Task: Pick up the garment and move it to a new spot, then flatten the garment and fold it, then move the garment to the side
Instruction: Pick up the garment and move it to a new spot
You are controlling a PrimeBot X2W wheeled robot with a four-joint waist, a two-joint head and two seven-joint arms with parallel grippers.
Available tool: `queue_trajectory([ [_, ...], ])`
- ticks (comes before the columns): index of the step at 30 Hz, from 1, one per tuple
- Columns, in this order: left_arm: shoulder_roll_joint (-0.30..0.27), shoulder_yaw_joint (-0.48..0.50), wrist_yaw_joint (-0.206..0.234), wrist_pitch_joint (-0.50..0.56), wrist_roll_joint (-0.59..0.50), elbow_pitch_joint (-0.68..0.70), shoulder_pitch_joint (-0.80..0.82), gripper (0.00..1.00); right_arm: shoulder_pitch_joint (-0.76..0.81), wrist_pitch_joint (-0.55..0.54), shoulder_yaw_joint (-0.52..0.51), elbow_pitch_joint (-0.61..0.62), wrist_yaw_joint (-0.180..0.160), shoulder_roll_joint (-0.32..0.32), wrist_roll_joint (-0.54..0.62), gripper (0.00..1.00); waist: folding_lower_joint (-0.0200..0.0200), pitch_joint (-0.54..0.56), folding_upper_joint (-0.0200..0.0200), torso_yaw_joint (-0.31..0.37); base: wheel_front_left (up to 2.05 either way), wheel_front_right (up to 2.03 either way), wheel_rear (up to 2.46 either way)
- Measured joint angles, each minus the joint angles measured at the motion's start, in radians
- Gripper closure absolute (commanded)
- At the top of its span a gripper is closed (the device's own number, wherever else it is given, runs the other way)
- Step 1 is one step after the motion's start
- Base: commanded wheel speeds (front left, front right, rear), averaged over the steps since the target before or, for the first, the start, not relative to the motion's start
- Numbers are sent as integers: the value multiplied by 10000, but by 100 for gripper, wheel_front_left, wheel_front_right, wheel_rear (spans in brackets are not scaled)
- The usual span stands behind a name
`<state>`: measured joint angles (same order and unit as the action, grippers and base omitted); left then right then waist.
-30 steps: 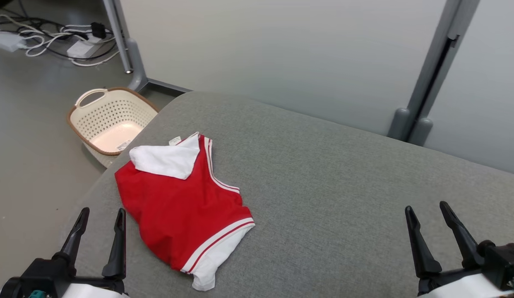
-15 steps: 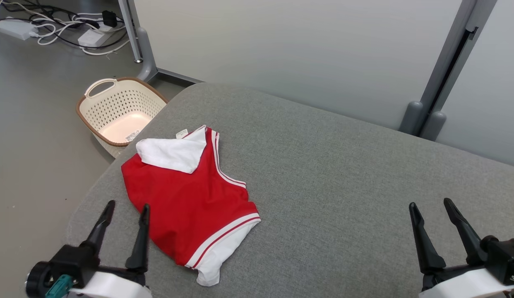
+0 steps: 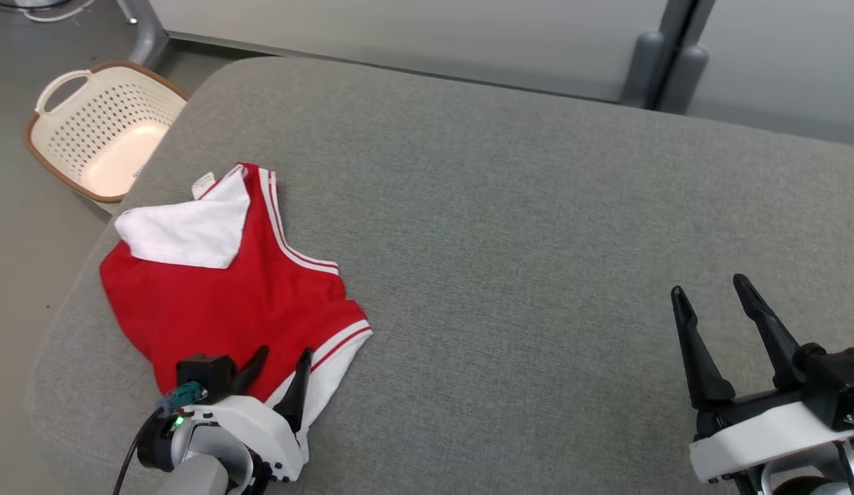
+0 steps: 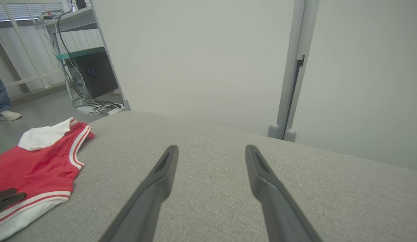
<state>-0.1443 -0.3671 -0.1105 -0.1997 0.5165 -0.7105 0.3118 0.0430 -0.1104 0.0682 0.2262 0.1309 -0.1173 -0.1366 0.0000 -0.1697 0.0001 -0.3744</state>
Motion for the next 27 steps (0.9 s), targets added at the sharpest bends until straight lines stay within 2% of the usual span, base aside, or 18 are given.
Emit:
queue_trajectory([
  [4,176,-244,-128,102,395,-1599,727,0,-75,63,-79,-67,0,102,67,0,0,-514,0,497,0,0,0],
  [5,184,-268,-142,88,491,-1848,910,4,-87,94,-111,-90,0,127,67,0,0,-614,0,593,0,0,0],
  [6,174,-316,-186,42,564,-2073,1102,57,-91,117,-155,-105,0,153,69,0,0,-710,0,671,0,0,0],
  [7,167,-370,-194,13,593,-2272,1249,100,-92,140,-182,-123,0,167,88,0,-1,-791,0,727,0,0,0],
  [11,84,-690,-192,-424,738,-2577,1589,100,-202,205,-251,-213,0,253,144,0,0,-932,0,756,0,0,0],
  [15,-42,-694,-194,-594,734,-2196,1635,100,-291,324,-261,-272,0,268,186,0,0,-798,0,652,0,0,0],
  [16,-236,-314,-194,-604,564,-1419,1641,100,-294,368,-282,-376,-2,288,161,0,0,-640,0,623,0,0,0],
  [17,-236,-314,-194,-604,564,-1419,1641,100,-294,368,-282,-376,-2,288,161,0,0,-640,0,623,0,0,0],
  [21,-694,458,-104,-619,-146,629,1403,100,-248,591,-290,-579,0,347,35,0,0,-205,-1,670,0,0,0],
  [27,-746,1185,132,-619,-882,3503,244,100,7,763,-234,-771,0,456,-207,0,0,495,0,1098,0,0,0],
])
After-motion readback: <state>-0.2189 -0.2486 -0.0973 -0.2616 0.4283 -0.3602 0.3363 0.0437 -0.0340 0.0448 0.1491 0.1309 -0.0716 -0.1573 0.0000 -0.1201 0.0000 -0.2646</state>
